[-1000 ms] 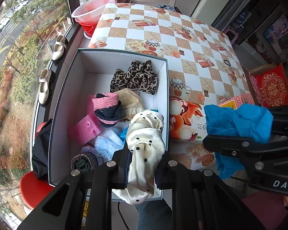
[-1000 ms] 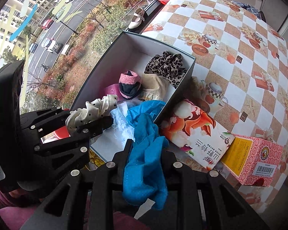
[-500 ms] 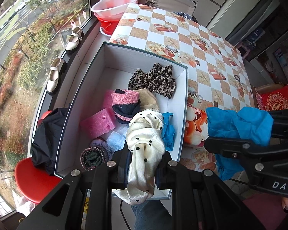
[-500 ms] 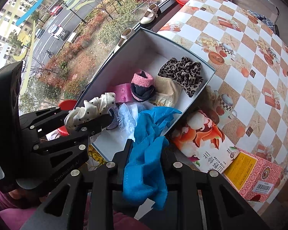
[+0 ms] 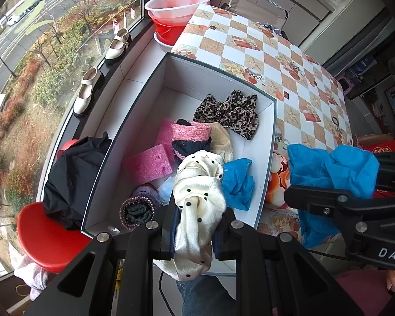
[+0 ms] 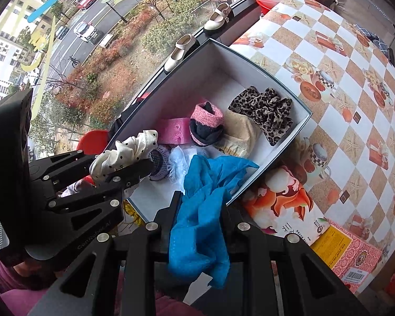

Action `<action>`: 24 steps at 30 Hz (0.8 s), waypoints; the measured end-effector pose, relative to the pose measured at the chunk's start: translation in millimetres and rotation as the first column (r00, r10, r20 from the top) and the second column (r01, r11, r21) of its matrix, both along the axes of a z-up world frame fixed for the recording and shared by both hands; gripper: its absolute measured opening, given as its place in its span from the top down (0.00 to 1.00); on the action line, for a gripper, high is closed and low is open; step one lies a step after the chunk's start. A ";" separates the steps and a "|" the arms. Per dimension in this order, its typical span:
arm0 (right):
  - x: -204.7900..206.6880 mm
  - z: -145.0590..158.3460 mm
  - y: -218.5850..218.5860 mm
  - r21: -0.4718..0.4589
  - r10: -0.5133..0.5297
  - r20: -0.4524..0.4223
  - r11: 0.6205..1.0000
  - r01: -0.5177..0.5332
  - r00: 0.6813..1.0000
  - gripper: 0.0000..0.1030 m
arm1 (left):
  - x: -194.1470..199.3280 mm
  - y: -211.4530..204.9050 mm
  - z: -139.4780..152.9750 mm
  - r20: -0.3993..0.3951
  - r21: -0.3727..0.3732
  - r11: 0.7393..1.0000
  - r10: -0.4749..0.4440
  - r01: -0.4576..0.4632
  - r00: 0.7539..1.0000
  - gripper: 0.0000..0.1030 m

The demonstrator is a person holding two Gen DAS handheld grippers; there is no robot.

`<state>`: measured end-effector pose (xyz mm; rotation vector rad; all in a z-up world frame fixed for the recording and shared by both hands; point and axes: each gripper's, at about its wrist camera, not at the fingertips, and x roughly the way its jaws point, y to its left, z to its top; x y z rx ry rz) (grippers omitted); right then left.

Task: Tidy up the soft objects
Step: 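Carry the scrunchie in the left tool and blue toy in the right tool over the box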

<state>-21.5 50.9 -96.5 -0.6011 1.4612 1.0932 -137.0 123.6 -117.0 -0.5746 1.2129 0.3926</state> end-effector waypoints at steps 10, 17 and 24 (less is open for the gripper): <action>-0.4 -3.9 28.8 0.012 0.040 -0.005 0.999 -0.040 0.999 0.77 | -8.1 20.0 -13.0 -0.030 -0.018 0.996 0.087 -0.087 0.996 0.79; -0.1 -11.9 41.8 0.002 0.061 -0.008 0.998 -0.061 0.998 0.77 | -7.6 24.2 -24.8 -0.059 -0.032 0.994 0.105 -0.107 0.993 0.79; 11.9 -17.3 42.6 -0.011 0.035 -0.026 0.999 -0.035 0.999 0.77 | -4.7 24.2 -30.9 -0.075 -0.037 0.994 0.103 -0.106 0.992 0.79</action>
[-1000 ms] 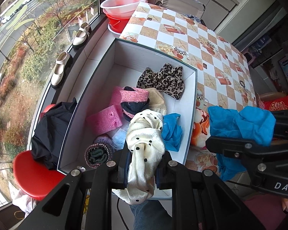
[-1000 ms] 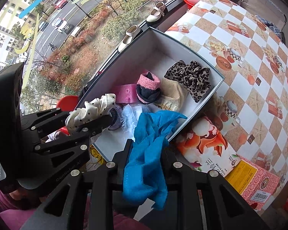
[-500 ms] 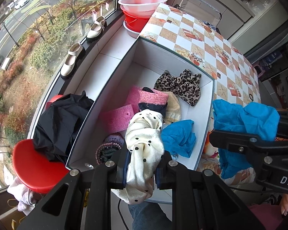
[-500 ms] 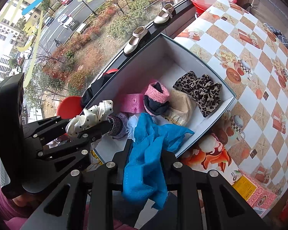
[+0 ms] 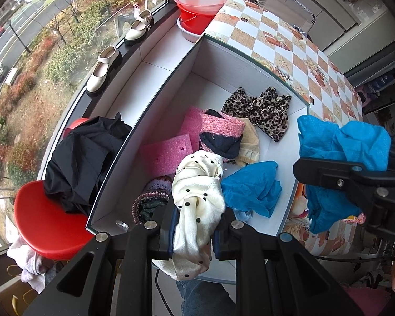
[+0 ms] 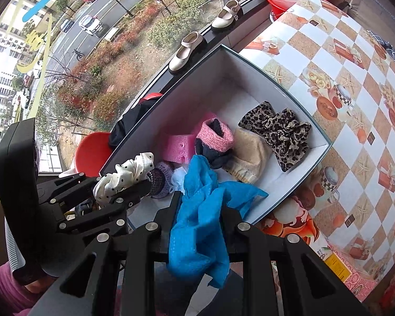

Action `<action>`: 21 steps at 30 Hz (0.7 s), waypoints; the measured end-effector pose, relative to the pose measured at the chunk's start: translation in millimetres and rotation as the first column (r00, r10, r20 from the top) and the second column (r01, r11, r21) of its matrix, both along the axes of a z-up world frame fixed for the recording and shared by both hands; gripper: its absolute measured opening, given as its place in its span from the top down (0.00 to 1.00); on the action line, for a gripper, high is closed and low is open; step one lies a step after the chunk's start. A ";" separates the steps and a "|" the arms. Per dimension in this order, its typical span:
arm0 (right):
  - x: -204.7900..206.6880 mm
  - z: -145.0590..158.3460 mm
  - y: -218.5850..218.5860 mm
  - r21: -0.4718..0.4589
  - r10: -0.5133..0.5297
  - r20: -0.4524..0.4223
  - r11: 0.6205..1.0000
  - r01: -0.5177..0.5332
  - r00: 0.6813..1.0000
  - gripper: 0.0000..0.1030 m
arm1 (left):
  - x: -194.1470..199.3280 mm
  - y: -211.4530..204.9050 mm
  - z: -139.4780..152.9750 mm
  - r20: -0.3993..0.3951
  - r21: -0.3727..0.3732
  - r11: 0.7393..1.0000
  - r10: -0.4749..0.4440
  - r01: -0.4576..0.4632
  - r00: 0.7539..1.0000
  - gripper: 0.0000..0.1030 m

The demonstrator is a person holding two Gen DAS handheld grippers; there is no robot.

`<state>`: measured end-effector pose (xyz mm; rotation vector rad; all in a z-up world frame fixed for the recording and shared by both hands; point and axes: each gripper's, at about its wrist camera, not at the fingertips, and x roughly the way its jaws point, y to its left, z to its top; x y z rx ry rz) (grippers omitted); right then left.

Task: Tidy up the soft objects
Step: 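Carry the scrunchie in the left tool and blue toy in the right tool over the box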

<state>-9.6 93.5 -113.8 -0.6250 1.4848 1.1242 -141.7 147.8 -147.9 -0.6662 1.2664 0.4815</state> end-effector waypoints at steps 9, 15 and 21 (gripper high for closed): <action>4.2 -1.2 -0.4 -0.002 -0.006 -0.002 1.000 0.006 1.000 0.77 | 6.0 -1.3 -3.6 -0.011 0.002 1.000 -0.010 0.010 1.000 0.79; 7.1 -4.5 0.2 -0.009 -0.005 0.000 1.000 0.005 1.000 0.77 | 9.8 -2.6 -5.2 -0.016 0.003 1.000 -0.015 0.015 1.000 0.79; 11.2 -6.5 0.1 -0.012 -0.009 0.001 1.000 0.009 1.000 0.77 | 11.6 -4.0 -6.2 -0.017 0.003 1.000 -0.017 0.017 1.000 0.79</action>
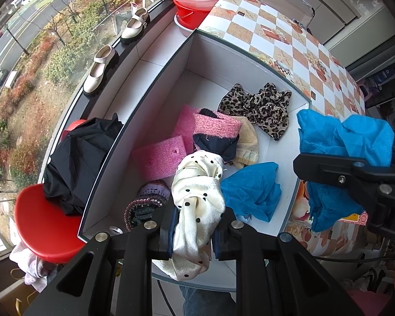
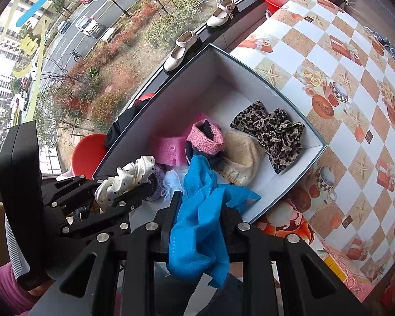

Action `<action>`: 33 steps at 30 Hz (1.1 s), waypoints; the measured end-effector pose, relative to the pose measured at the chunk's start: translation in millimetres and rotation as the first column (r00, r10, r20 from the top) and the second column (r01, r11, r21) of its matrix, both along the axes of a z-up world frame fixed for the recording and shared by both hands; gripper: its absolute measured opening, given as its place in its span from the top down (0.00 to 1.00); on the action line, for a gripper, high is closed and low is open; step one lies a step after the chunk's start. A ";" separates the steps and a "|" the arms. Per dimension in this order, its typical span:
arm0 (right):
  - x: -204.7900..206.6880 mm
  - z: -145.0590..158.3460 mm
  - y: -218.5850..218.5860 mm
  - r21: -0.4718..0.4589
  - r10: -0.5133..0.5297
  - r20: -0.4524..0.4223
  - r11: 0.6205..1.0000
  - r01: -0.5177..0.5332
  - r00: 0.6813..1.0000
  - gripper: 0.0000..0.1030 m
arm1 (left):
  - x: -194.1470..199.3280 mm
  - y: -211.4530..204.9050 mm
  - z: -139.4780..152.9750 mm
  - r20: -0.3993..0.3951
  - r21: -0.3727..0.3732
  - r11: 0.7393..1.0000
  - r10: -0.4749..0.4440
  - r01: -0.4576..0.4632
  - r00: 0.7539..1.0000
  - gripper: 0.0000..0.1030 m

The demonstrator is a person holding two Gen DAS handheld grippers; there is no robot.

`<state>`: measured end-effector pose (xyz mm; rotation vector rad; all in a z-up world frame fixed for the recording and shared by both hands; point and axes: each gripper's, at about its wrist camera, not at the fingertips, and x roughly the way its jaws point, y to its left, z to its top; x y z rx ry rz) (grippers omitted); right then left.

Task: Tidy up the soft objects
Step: 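Carry the scrunchie in the left tool and blue toy in the right tool over the box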

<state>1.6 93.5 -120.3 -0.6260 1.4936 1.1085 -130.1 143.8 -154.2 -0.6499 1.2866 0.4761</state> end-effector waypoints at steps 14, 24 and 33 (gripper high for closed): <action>4.2 -2.6 -1.7 -0.005 -0.005 -0.004 1.000 0.005 1.000 0.77 | 2.9 -1.1 -3.0 -0.005 0.000 1.000 -0.001 0.001 1.000 0.79; 4.1 -8.8 -1.4 -0.013 0.000 -0.004 1.000 0.000 1.000 0.77 | 2.5 -3.0 -10.8 -0.022 -0.008 1.000 -0.006 0.006 1.000 0.79; 6.4 -14.8 0.6 -0.032 0.004 -0.003 0.999 -0.005 1.000 0.77 | 4.8 -2.7 -8.2 -0.023 -0.005 1.000 -0.006 0.006 1.000 0.79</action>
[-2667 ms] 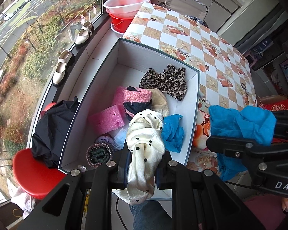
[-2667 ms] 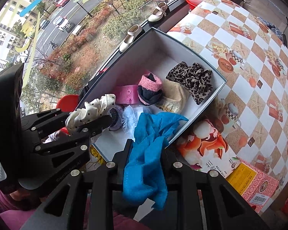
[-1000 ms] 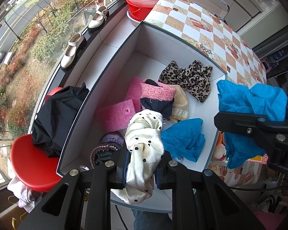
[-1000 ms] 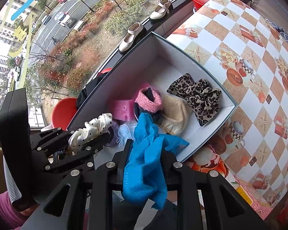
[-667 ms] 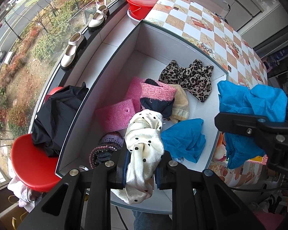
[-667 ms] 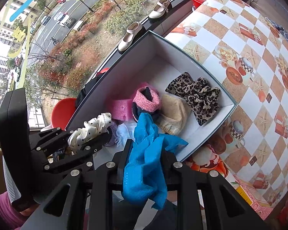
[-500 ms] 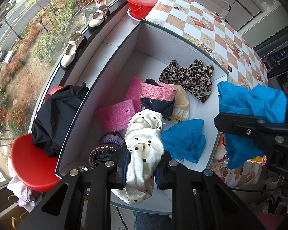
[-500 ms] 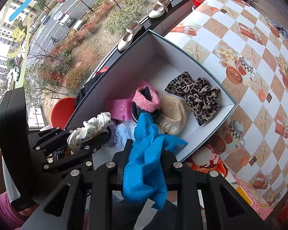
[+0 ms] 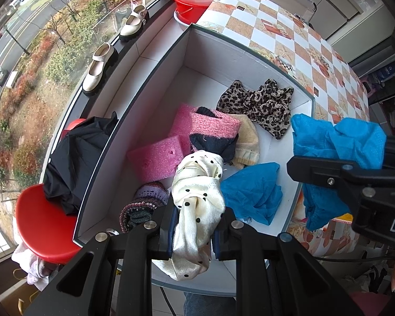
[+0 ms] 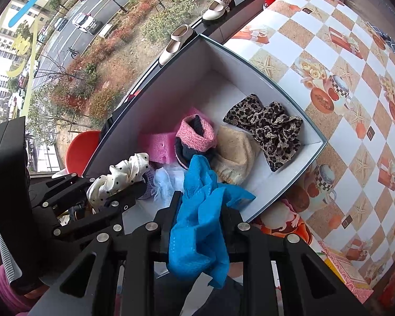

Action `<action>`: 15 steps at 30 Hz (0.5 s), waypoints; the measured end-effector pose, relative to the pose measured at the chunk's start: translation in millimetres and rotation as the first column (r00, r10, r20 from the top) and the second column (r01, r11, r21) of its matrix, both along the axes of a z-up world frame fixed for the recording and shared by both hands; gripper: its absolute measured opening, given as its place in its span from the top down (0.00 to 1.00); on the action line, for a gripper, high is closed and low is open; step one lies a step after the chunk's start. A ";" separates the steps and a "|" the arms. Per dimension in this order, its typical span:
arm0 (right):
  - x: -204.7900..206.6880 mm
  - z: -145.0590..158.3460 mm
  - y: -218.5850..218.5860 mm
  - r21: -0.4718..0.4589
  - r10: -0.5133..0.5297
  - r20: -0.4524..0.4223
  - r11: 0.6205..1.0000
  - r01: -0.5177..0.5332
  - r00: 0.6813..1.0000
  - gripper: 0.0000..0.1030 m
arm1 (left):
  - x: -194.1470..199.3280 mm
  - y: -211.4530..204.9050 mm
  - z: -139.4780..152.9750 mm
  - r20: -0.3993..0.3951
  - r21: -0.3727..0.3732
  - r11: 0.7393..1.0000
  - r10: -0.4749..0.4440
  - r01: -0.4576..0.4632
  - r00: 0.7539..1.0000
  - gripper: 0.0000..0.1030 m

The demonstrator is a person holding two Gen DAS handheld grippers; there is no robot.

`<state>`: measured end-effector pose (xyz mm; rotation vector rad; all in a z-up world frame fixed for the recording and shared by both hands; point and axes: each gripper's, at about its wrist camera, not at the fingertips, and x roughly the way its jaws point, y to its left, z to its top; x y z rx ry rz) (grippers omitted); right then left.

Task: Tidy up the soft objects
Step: 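Carry the scrunchie in the left tool and blue toy in the right tool over the box, then open the left tool dropping the scrunchie while the right tool releases the blue toy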

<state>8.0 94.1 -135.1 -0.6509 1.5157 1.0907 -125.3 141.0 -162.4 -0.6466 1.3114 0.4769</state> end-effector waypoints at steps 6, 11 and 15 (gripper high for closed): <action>3.8 -2.6 1.3 -0.005 -0.003 0.001 1.000 0.003 1.000 0.77 | -0.5 0.8 -0.8 -0.007 -0.006 1.000 -0.003 0.003 1.000 0.79; 5.1 -4.3 2.0 -0.007 -0.004 0.000 1.000 0.004 1.000 0.77 | 0.4 0.8 -0.3 -0.012 -0.007 1.000 -0.007 0.007 1.000 0.79; 5.4 -4.7 2.1 -0.008 -0.003 -0.001 1.000 0.003 1.000 0.77 | 1.3 0.6 -0.7 -0.014 -0.008 1.000 -0.008 0.008 1.000 0.79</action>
